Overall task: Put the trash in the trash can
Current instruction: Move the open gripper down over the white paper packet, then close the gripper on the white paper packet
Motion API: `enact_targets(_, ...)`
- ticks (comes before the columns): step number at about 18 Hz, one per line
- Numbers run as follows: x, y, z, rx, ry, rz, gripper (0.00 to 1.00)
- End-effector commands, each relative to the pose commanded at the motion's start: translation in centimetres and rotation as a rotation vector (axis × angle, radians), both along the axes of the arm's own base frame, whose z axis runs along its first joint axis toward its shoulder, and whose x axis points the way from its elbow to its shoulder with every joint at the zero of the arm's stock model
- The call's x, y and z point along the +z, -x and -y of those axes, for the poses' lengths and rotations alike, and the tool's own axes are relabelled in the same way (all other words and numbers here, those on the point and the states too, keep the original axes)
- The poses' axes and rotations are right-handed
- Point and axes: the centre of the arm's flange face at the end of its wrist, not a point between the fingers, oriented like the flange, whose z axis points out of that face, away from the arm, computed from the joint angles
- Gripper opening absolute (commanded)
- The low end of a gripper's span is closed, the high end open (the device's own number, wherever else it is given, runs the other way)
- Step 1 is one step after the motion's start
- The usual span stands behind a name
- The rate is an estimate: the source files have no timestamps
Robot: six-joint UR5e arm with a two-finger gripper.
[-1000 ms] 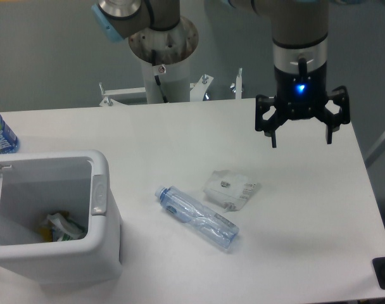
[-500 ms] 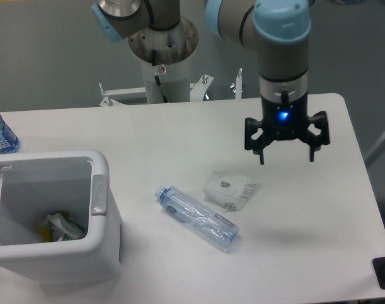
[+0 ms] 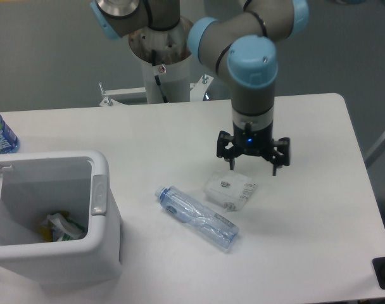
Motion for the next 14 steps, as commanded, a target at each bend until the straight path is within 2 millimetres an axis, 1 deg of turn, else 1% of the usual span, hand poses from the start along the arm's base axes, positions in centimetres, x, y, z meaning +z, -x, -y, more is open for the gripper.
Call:
enact_targets(2,-1.1,-0.5,0.2,-0.046,0.02,0.02,1.0)
enact_targets(4,-2.7,-0.8,0.5,-0.076,0.043,0.049,1.0)
enact_targets(6,-3.7,-1.2,0.6,-0.087,0.054,0.066,1.0)
enact_targets(7,-4.7,-1.4,0.5,-0.093,0.067,0.082,1.0)
enact_targets(8,-5.5,-2.0,-0.2,-0.108,0.079,0.092,1.0)
enact_targets(9,-6.1,-2.2,-0.6,-0.113,0.086,0.097,1.0)
enact_targets(10,-6.4,-2.2,-0.6,-0.112,0.085,0.096,1.0)
enact_targets(12,-7.4,-3.0,-1.5,-0.13,0.095,0.108,1.0)
enact_targets(13,-7.9,-3.1,-1.7,-0.131,0.101,0.113,1.0)
enact_targets(14,-7.9,-3.0,-1.7,-0.132,0.1,0.112,1.0)
